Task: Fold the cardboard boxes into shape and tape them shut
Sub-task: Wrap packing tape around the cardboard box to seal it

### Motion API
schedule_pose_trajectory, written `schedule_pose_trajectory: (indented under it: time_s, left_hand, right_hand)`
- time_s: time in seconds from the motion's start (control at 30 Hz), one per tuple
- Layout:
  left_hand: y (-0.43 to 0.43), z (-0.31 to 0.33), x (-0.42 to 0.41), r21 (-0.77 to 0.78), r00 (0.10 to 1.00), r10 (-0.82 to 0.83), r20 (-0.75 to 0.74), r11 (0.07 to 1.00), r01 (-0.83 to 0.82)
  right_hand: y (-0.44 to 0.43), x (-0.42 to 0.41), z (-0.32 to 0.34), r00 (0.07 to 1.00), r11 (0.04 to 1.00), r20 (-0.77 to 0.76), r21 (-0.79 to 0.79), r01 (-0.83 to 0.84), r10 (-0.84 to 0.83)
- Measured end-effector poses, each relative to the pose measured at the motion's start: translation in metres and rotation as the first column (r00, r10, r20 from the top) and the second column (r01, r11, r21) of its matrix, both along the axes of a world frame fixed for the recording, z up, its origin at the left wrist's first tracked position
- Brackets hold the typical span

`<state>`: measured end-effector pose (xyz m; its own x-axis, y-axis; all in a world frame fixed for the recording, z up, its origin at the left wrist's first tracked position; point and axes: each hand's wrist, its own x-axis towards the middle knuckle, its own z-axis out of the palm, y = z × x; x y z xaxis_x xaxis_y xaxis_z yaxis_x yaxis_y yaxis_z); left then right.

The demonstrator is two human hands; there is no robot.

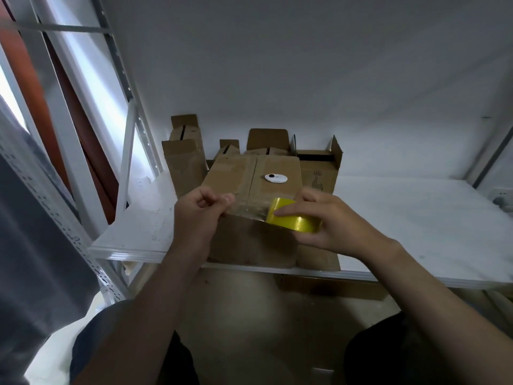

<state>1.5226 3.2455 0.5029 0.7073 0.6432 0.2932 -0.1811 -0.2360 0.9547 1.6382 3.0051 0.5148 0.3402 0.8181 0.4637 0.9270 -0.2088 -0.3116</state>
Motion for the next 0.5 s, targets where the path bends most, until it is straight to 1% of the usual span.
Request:
schedule_pose_trajectory:
  time_s: [0.03, 0.13, 0.23, 0.33, 0.4, 0.47, 0.5]
  left_hand:
    - [0.008, -0.001, 0.0, -0.003, 1.0, 0.029, 0.009, 1.0, -0.029]
    - [0.043, -0.003, -0.003, -0.114, 0.994, 0.096, 0.048, 0.989, -0.09]
    - [0.069, -0.013, -0.005, -0.107, 0.992, 0.118, 0.049, 0.988, -0.112]
    - [0.074, -0.023, 0.0, -0.095, 0.992, 0.126, 0.029, 0.988, -0.123]
    - [0.077, -0.025, 0.003, -0.138, 0.984, 0.169, 0.05, 0.977, -0.161]
    - [0.085, -0.027, 0.004, -0.192, 0.98, 0.179, 0.09, 0.968, -0.16]
    - [0.088, -0.029, 0.004, -0.192, 0.979, 0.179, 0.094, 0.968, -0.159]
  right_hand:
    - [-0.006, 0.006, 0.001, 1.0, 1.0, -0.012, -0.018, 0.008, -0.008]
    - [-0.031, 0.026, -0.002, 0.996, 0.994, -0.021, -0.08, 0.08, -0.082]
    - [-0.052, 0.042, -0.006, 0.986, 0.981, -0.05, -0.118, 0.154, -0.161]
    - [-0.05, 0.048, -0.009, 0.986, 0.982, -0.046, -0.116, 0.151, -0.158]
    - [-0.047, 0.051, -0.007, 0.986, 0.98, -0.046, -0.124, 0.155, -0.162]
    - [-0.05, 0.055, -0.007, 0.984, 0.976, -0.015, -0.127, 0.176, -0.179]
    - [-0.054, 0.057, -0.007, 0.983, 0.975, -0.003, -0.123, 0.183, -0.185]
